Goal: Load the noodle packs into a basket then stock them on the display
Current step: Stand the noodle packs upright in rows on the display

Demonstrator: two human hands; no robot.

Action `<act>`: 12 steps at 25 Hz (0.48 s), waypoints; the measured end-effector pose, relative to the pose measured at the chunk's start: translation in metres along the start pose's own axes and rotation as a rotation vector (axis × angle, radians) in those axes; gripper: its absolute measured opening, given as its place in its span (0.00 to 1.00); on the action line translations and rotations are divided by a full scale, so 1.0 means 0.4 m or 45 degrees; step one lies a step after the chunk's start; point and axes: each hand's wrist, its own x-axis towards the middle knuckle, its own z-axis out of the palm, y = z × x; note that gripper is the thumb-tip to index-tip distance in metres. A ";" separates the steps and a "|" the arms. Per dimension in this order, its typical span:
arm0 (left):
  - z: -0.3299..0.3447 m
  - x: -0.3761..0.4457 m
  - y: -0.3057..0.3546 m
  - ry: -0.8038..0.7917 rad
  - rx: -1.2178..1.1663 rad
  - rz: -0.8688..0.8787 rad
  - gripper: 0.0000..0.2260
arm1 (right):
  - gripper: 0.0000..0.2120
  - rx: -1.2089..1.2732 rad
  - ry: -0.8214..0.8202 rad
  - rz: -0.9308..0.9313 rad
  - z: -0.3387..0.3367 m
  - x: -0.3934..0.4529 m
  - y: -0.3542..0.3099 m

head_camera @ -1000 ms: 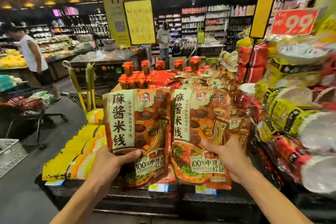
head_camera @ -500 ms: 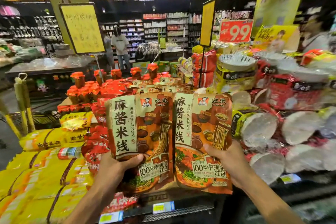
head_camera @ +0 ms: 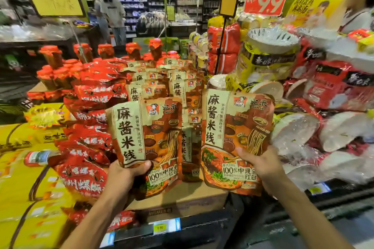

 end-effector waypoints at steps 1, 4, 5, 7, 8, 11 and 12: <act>-0.002 0.018 -0.021 0.016 -0.004 -0.013 0.14 | 0.08 0.002 -0.008 0.010 0.002 0.015 0.015; -0.012 0.052 -0.086 0.063 0.002 -0.065 0.15 | 0.08 0.017 -0.024 0.033 0.002 0.043 0.062; -0.015 0.061 -0.107 0.074 0.010 -0.079 0.15 | 0.09 0.004 -0.034 0.050 0.005 0.054 0.083; -0.015 0.072 -0.147 0.093 0.025 -0.109 0.15 | 0.09 -0.052 -0.091 0.065 0.010 0.075 0.126; -0.015 0.077 -0.169 0.109 0.028 -0.126 0.15 | 0.08 -0.083 -0.133 0.066 0.012 0.087 0.148; -0.015 0.086 -0.232 0.200 0.024 -0.189 0.16 | 0.06 -0.110 -0.213 0.148 0.018 0.115 0.210; -0.016 0.087 -0.249 0.223 0.034 -0.203 0.17 | 0.06 -0.095 -0.231 0.186 0.022 0.120 0.228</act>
